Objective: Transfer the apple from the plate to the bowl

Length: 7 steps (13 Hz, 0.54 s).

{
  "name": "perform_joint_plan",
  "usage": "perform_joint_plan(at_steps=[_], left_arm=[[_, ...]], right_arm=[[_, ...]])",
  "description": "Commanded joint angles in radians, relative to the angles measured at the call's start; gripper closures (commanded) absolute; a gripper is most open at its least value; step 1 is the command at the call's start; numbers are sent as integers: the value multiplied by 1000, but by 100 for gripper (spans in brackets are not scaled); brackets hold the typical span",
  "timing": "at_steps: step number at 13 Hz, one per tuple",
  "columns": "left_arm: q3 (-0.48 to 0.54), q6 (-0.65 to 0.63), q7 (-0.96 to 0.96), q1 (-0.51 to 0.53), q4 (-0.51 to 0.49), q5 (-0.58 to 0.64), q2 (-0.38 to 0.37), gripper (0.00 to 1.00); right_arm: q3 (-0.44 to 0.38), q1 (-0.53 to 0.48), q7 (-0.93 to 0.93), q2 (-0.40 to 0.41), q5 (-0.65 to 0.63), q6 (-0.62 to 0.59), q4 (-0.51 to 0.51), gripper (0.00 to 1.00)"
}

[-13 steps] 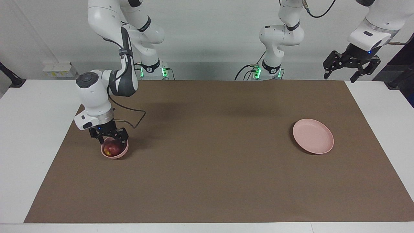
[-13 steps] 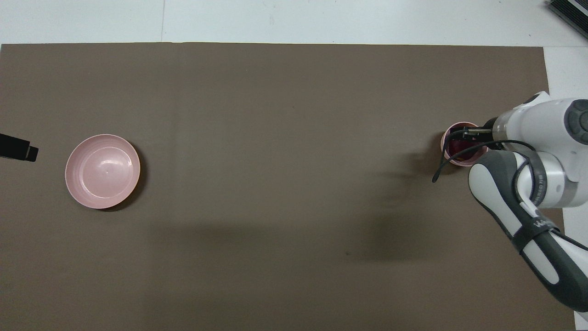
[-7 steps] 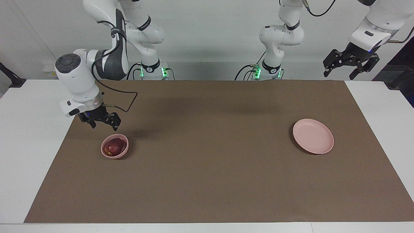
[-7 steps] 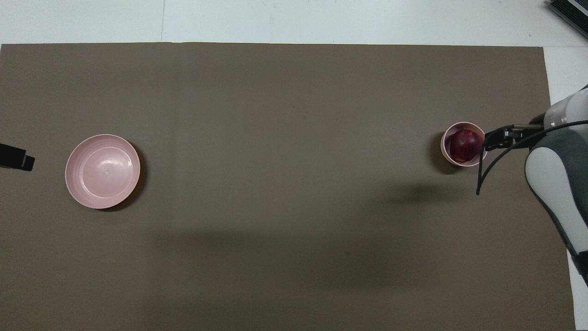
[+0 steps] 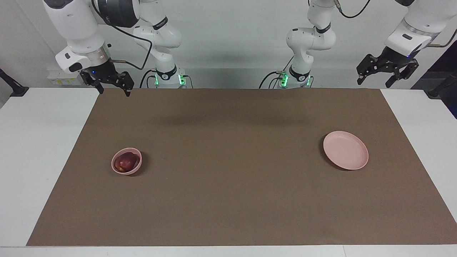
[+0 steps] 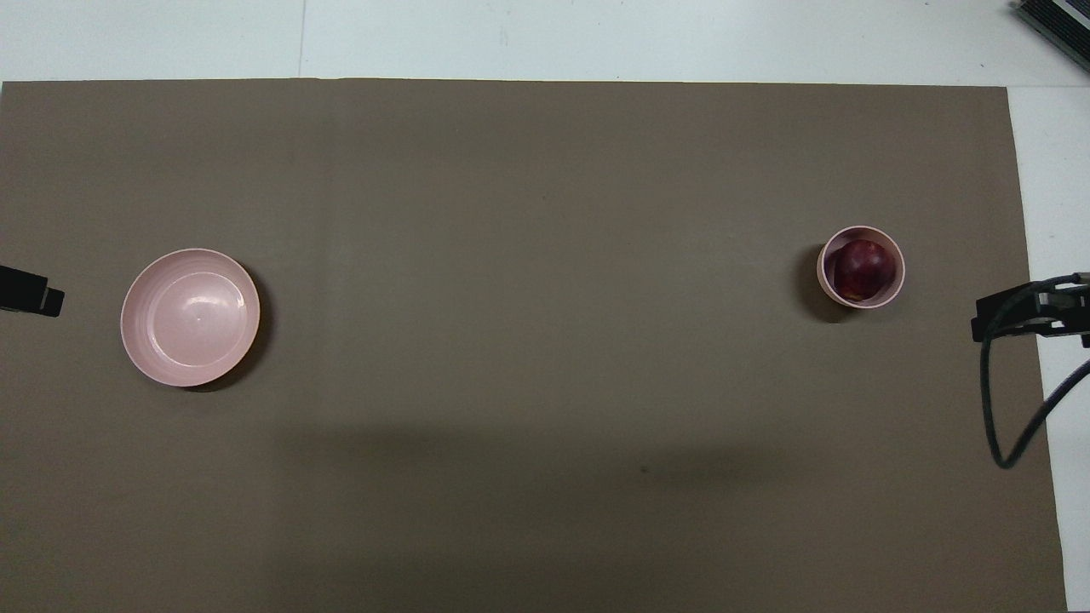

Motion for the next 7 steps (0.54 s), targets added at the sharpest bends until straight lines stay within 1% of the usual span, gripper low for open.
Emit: perform_joint_plan(at_steps=[1, 7], left_arm=[[-11, -6, -10, 10, -24, 17, -24, 0], [-10, -6, -10, 10, -24, 17, -24, 0]], right_arm=[[6, -7, -22, 25, 50, -13, 27, 0], [6, -11, -19, 15, 50, -13, 10, 0]])
